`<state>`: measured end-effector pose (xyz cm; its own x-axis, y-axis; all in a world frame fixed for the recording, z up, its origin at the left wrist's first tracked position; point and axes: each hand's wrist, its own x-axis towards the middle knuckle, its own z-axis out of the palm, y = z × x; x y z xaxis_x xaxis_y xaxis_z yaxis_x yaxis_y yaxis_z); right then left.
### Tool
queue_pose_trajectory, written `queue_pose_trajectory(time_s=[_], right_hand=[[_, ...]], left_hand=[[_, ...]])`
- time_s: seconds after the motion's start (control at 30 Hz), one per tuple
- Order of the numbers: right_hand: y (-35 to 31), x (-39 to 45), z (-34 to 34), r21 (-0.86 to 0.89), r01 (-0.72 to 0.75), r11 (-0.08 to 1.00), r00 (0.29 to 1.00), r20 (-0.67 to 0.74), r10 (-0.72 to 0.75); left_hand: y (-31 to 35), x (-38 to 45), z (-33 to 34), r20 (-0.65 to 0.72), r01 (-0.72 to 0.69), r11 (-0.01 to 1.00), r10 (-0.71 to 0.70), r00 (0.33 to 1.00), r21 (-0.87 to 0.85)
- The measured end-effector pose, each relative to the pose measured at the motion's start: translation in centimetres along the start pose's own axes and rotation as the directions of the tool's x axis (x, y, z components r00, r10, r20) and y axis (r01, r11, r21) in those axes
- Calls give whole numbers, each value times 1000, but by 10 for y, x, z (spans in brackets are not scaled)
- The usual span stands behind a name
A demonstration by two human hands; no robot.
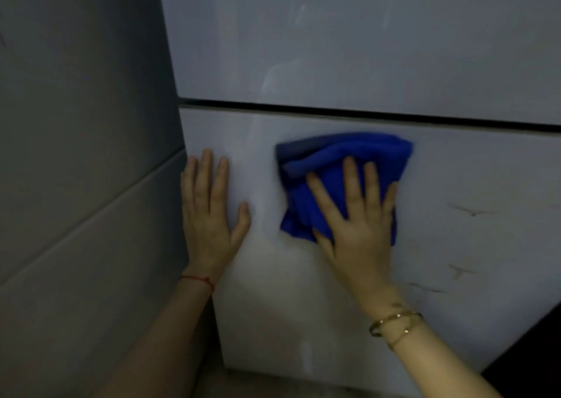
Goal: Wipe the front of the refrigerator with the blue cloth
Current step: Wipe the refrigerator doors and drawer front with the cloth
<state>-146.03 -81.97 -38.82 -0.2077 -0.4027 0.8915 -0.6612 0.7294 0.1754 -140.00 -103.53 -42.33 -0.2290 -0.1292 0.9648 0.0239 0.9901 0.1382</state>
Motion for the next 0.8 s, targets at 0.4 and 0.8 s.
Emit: queue_pose_trajectory(time_s=[0.4, 0.8], right_hand=[[11, -14, 1, -8, -15, 1000, 1000, -3, 15], [51, -51, -18, -68, -123, 990, 991, 38, 126]], left_hand=[[-3, -3, 6, -32, -10, 1000, 10, 999, 4], [2, -1, 3, -33, 72, 997, -72, 997, -3]])
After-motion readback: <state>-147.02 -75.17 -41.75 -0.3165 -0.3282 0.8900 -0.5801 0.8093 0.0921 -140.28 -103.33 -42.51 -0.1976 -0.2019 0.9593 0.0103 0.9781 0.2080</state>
